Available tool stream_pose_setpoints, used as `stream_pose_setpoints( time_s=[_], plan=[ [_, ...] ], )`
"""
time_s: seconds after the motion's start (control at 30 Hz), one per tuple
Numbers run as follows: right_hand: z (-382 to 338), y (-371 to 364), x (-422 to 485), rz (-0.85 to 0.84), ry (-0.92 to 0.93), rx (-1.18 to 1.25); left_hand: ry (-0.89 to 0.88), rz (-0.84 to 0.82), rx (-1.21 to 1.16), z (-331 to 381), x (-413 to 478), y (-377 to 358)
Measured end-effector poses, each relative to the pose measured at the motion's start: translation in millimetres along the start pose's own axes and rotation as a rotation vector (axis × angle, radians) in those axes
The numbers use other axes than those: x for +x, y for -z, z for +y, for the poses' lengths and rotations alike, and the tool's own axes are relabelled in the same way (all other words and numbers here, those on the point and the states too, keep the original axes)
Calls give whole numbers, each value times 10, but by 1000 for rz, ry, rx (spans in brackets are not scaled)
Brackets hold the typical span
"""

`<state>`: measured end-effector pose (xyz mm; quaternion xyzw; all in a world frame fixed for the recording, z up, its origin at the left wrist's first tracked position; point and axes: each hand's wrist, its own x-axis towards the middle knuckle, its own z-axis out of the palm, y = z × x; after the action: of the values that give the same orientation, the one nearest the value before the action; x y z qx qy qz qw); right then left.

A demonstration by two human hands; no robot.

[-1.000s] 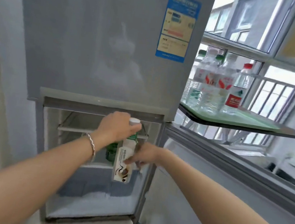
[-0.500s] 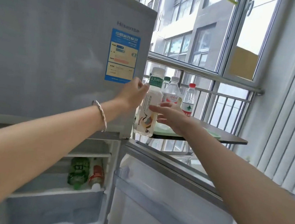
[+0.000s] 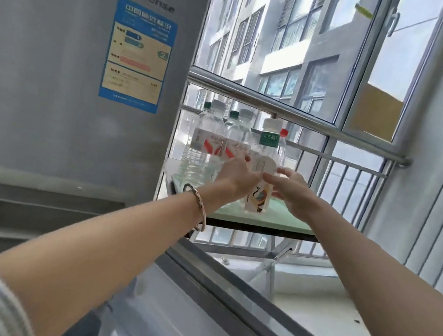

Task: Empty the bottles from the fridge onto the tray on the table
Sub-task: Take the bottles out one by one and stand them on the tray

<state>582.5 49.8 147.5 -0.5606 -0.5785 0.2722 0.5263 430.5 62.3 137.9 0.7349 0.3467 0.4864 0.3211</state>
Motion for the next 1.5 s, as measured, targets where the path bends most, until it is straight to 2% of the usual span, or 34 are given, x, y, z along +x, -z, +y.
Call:
stream_pose_setpoints(
  time_s=[0.13, 0.33, 0.43, 0.5, 0.57, 0.63, 0.7, 0.93, 1.03, 1.13, 1.33, 1.5],
  plan=[
    [279, -8, 253, -60, -19, 37, -10, -34, 64, -156, 94, -137],
    [427, -96, 437, -59, 38, 120, -125, -9, 362, -316, 182, -222],
    [481, -162, 476, -26, 21, 81, -155, -7, 354, -359, 174, -252],
    [475, -227, 428, 57, 10, 34, -151, -3, 327, -346, 122, -213],
    [400, -329, 302, 225, 32, -16, -129, -6, 281, -331, 64, -110],
    [272, -460, 146, 458, 127, -117, -119, 0, 255, -306, 5, 42],
    [118, -623, -27, 560, 224, -192, -127, 22, 257, -278, -92, 233],
    [-317, -1606, -586, 408, 300, -222, -48, 53, 309, -259, -542, 1104],
    [-374, -2117, -799, 332, 239, -183, 28, 60, 379, -410, -774, 1460],
    [-242, -2663, -933, 221, 106, -124, 152, 21, 488, -707, -1044, 1850],
    [301, -3620, -1081, -25, -93, -165, 405, -178, 577, -1490, -1519, 2364],
    [917, -4200, -1075, -244, -186, -333, 550, -200, 635, -2247, -1767, 2456]
  ],
)
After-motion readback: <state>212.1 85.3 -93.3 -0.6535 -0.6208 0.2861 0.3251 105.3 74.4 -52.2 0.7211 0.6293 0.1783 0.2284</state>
